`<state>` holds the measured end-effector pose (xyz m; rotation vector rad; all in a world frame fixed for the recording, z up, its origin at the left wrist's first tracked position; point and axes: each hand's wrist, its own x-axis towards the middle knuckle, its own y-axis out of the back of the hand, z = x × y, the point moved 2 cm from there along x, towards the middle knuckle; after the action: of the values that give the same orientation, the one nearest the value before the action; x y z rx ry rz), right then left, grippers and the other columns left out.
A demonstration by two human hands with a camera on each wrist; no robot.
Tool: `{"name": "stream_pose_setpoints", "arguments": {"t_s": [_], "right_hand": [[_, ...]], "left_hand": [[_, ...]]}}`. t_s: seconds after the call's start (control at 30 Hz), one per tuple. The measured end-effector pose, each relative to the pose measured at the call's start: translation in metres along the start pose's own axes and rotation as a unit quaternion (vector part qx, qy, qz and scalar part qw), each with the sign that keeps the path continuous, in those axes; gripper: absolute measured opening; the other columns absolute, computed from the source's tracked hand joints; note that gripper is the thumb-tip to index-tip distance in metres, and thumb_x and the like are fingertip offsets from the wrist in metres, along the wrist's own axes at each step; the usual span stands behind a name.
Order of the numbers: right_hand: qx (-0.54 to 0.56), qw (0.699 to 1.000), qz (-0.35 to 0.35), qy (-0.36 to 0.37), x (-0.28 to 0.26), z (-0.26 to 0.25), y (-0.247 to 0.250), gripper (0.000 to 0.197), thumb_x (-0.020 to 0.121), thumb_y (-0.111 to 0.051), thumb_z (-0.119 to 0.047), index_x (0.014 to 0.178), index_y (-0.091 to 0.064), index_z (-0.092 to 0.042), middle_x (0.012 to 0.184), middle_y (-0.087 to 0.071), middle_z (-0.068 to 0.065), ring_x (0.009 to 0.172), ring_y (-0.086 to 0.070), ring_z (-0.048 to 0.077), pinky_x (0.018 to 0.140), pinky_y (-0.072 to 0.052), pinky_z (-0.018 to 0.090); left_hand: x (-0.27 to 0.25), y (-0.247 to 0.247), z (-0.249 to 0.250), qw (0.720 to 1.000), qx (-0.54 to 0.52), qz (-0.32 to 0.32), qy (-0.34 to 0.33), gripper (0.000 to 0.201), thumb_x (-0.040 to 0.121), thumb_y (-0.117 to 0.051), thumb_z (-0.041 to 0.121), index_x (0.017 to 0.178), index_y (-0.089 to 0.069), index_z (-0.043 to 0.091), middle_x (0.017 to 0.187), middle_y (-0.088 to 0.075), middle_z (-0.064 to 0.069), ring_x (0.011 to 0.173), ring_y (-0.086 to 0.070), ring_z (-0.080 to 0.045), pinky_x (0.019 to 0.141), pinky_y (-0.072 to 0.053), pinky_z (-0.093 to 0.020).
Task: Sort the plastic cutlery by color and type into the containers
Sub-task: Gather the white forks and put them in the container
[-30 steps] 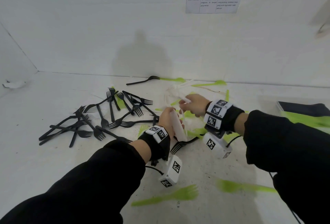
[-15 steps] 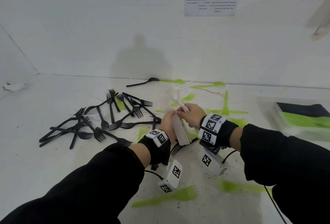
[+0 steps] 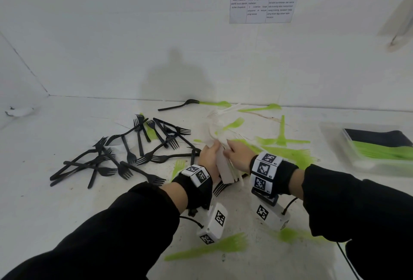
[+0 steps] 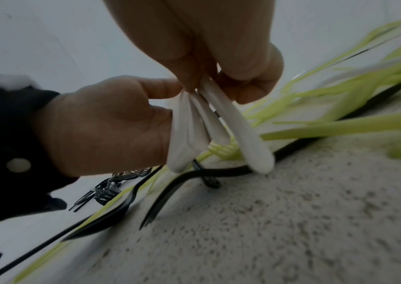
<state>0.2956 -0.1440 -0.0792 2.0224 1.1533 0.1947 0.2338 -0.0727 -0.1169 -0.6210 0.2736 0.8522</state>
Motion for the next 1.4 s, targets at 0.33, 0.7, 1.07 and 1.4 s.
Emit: {"name": "stream_pose_setpoints", "arguments": {"t_s": [0.33,0.7,1.07,1.4], "right_hand": [[0.087,0.991,0.101,0.02,-0.011,0.006,0.009,0.038,0.081,-0.071,-0.02,0.116,-0.062,-0.011,0.094,-0.059,0.002,0.079,-0.057,0.018,0.084,-0.052,0.038],[0.118,0.985,0.114,0.044,-0.005,0.01,0.007,0.02,0.085,-0.065,-0.017,0.104,-0.068,-0.01,0.084,-0.063,-0.004,0.077,-0.056,0.013,0.072,-0.045,0.023],[0.007,0.999,0.029,0.012,0.017,0.023,0.039,0.021,0.09,-0.056,-0.016,0.108,-0.066,-0.013,0.097,-0.063,0.0,0.076,-0.059,0.009,0.059,-0.044,0.007],[-0.247,0.964,0.016,-0.098,0.049,0.054,0.069,0.033,0.088,-0.062,-0.025,0.115,-0.063,-0.006,0.122,-0.062,0.01,0.114,-0.057,0.025,0.093,-0.044,0.027]], "left_hand": [[-0.005,-0.001,-0.002,1.0,-0.019,-0.019,0.002,0.012,0.1,-0.043,0.017,0.103,-0.05,0.008,0.091,-0.058,-0.011,0.072,-0.06,-0.022,0.051,-0.054,-0.029],[-0.012,0.0,-0.005,1.0,-0.011,-0.026,-0.009,0.008,0.099,-0.044,0.012,0.101,-0.051,0.008,0.097,-0.06,-0.015,0.077,-0.06,-0.023,0.061,-0.053,-0.034],[-0.013,0.0,0.006,1.0,-0.011,-0.01,-0.008,0.014,0.096,-0.051,0.013,0.103,-0.041,0.006,0.084,-0.059,-0.011,0.063,-0.057,-0.023,0.047,-0.054,-0.029],[-0.014,0.004,0.002,0.999,0.003,-0.025,-0.021,0.009,0.09,-0.057,0.002,0.089,-0.053,0.01,0.077,-0.059,-0.008,0.052,-0.06,-0.016,0.049,-0.051,-0.027]]}}
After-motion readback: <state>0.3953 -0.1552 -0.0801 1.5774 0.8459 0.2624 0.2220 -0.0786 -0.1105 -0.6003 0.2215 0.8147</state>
